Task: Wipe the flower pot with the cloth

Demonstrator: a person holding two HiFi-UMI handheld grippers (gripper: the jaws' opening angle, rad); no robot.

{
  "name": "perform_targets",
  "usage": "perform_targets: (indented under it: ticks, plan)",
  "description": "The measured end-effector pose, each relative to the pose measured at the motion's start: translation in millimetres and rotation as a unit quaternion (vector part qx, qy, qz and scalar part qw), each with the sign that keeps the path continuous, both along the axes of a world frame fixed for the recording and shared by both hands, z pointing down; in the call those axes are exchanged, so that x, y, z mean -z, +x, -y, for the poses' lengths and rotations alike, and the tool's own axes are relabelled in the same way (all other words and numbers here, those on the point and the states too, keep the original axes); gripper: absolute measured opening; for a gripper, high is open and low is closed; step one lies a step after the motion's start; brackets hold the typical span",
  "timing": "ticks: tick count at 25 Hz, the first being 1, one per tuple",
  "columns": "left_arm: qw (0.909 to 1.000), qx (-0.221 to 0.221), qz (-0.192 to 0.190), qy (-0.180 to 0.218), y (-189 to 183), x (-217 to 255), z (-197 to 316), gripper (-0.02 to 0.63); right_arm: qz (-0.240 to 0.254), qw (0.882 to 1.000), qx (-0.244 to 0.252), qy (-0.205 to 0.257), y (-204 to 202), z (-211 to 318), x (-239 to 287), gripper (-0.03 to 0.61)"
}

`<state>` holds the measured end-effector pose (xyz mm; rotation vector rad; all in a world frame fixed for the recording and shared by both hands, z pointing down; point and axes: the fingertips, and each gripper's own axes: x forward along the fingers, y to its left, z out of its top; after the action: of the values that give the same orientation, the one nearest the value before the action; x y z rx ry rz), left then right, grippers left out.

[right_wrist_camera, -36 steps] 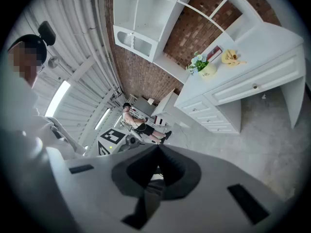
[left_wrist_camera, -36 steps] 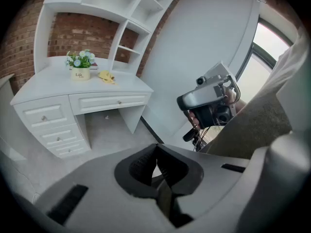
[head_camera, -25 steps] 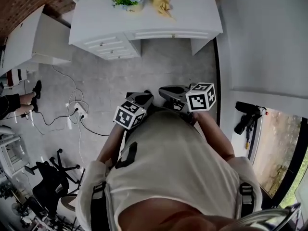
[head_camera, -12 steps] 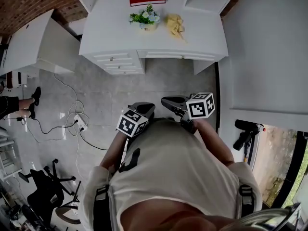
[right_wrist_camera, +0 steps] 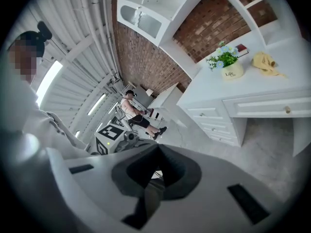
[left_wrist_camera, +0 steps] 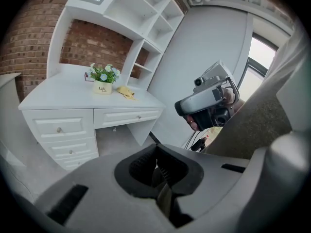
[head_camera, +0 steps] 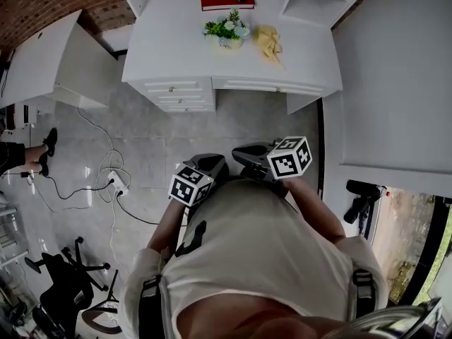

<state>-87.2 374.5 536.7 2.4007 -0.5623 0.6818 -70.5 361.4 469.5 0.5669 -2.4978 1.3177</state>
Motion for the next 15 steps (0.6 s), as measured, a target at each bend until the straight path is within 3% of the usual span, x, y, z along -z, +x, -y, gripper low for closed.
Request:
perform_targets:
  ticks: [9,15]
  plan:
    - [0.9993,-0.027,0.019,-0.016,16.8,-5.5,16.6,0.021,0.036,0.997,-0.036,-0.055,17.6,23.8,-12.7,0.011]
    - [0.9949,-0.081,0.060,0.002,64.0,-10.0,38.9,0.021,0.077,0.992,-0.066,-0.071,60.8,53.6,-13.6,0.011]
